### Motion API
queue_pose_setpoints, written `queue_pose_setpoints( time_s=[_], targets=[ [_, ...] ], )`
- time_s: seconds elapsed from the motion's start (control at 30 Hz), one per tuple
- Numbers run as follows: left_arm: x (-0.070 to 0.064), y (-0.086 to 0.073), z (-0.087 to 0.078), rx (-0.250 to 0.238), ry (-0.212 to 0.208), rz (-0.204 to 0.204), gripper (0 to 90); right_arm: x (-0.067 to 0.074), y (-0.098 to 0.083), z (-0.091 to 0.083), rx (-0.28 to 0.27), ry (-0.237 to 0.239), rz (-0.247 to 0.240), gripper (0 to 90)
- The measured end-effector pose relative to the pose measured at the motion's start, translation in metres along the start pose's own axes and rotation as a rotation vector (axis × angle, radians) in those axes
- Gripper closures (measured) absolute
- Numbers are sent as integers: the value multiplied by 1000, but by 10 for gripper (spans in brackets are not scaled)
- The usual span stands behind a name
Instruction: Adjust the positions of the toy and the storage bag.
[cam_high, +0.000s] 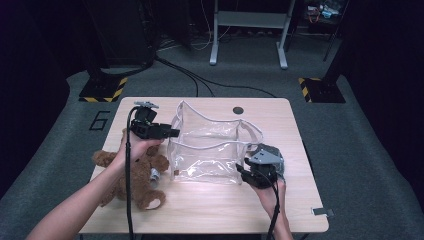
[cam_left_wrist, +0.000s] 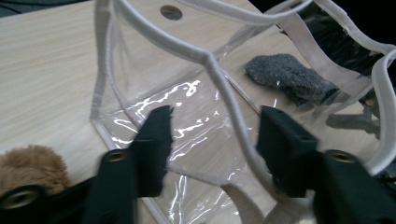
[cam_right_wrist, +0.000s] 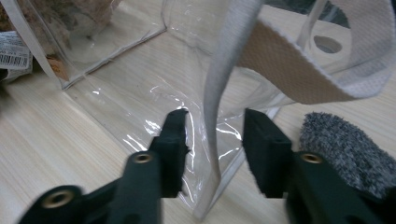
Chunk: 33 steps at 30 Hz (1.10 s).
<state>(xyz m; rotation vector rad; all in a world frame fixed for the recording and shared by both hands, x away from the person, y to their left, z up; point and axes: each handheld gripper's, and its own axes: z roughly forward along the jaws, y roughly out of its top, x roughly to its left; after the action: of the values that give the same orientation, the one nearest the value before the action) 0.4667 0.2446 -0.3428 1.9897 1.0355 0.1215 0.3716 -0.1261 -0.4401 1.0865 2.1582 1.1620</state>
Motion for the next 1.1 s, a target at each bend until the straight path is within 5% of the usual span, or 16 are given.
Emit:
queue_pose_setpoints(
  time_s=[0.07, 0.3, 0.6, 0.77, 0.8, 0.87, 1.1],
  targets=[
    [1, -2, -8, -16, 12, 7, 305, -2, -4, -6, -8, 10, 19, 412],
    [11, -7, -23, -66, 59, -10, 173, -11, -12, -18, 1, 38, 64, 187],
    [30, -22, -43, -93, 149, -35, 118, -25, -21, -32, 10, 24, 92, 147],
    [46, -41, -45, -43, 247, -58, 84, -35, -40, -33, 29, -13, 138, 143],
    [52, -49, -42, -28, 271, -91, 72, -36, -43, -33, 31, -14, 146, 144],
    [57, -56, -39, 18, 313, -80, 44, -38, -47, -34, 31, -18, 155, 144],
    [74, -78, -15, 90, 362, -151, 0, -41, -56, -34, 37, -39, 165, 144]
  ],
)
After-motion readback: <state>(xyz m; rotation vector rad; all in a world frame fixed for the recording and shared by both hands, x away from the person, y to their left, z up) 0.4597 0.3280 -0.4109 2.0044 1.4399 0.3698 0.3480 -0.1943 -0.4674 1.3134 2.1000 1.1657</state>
